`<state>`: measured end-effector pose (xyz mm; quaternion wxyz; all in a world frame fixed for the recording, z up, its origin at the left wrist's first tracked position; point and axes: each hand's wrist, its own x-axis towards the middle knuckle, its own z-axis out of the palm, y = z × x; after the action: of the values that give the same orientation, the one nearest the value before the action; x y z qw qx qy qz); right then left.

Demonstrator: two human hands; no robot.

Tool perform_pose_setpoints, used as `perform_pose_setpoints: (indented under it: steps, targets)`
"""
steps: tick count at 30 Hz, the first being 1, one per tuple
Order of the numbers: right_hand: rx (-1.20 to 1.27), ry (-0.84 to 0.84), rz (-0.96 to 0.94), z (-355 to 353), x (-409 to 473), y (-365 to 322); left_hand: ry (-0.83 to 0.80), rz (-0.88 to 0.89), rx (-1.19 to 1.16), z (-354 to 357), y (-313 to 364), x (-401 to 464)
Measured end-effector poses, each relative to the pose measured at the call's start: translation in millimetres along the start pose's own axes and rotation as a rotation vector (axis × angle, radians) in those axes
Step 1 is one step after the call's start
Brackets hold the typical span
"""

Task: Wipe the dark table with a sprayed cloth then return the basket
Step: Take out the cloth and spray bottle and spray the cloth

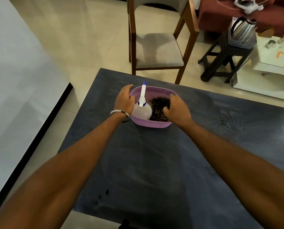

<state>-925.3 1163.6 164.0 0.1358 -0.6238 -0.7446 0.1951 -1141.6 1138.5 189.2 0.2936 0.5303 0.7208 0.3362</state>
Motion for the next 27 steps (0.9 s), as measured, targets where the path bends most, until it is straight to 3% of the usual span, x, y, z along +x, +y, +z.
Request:
perform_pose_setpoints:
  steps: [5, 10, 20, 24, 27]
  targets:
    - [-0.211, -0.412, 0.113, 25.7, 17.8, -20.2, -0.056, 0.031, -0.055, 10.7, -0.9, -15.0]
    - [-0.288, -0.593, 0.207, 42.6, 32.7, -20.1, -0.111, 0.019, -0.052, 17.2, -6.2, -24.1]
    - [-0.461, -0.423, -0.032, 40.7, 30.7, -27.6, -0.224, 0.041, -0.046, 22.0, -16.3, -34.2]
    - [-0.326, -0.356, -0.026, 34.0, 35.7, -21.0, -0.193, 0.042, -0.071, 23.6, -16.5, -30.5]
    - [-0.06, -0.217, 0.095, 24.5, 38.5, -13.4, -0.156, 0.049, -0.075, 20.9, -12.3, -27.4]
